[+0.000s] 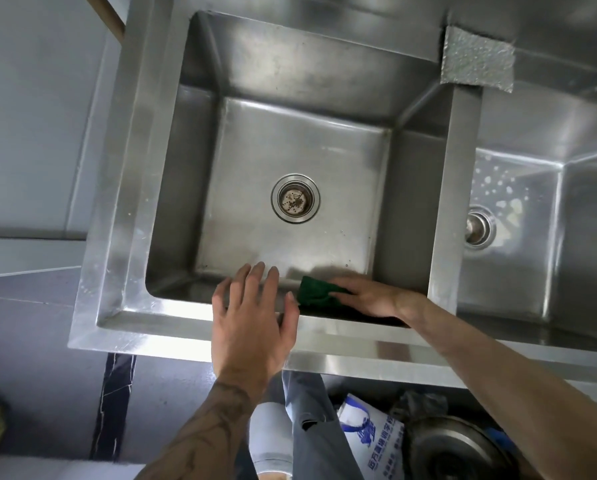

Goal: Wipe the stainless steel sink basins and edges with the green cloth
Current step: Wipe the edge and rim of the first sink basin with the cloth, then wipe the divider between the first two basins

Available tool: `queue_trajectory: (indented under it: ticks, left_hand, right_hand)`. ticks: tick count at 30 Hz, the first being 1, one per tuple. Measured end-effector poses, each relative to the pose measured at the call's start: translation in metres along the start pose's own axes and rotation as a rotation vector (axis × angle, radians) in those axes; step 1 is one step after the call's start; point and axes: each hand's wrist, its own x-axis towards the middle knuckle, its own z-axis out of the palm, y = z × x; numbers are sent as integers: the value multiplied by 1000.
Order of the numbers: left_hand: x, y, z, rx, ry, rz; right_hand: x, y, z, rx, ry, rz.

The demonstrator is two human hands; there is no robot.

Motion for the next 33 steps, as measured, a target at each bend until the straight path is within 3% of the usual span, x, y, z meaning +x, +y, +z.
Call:
queue_trajectory:
  ticks: [5, 8, 12, 19, 21, 25, 27, 29, 33]
  left_hand:
    - [1, 1, 1, 4, 11, -23]
    - [1, 1, 1, -7, 17, -19]
    - [2, 4, 0, -12, -17, -22]
    - [9, 7, -6, -14, -139, 36]
    - [22, 23, -8, -156, -157, 23]
    - [56, 74, -11, -921, -342, -251]
    - [67, 89, -3, -1066, -370, -314]
    - [73, 100, 11, -1113, -377, -306]
    - [92, 122, 42, -1166, -369, -318]
  right_hand:
    - [33, 5, 4, -106, 51, 161]
    - [19, -3, 2, -33, 31, 122]
    - [-20, -29, -1, 276, 60, 62]
    - [-35, -68, 0, 905, 414, -93]
    - [-36, -75, 1, 1035, 472, -119]
    - [-42, -76, 5, 1218, 567, -77]
    - [-50, -74, 5, 1176, 666, -28]
    - [-63, -71, 4, 972, 824, 38]
    - [-85, -46, 5, 529, 1303, 84]
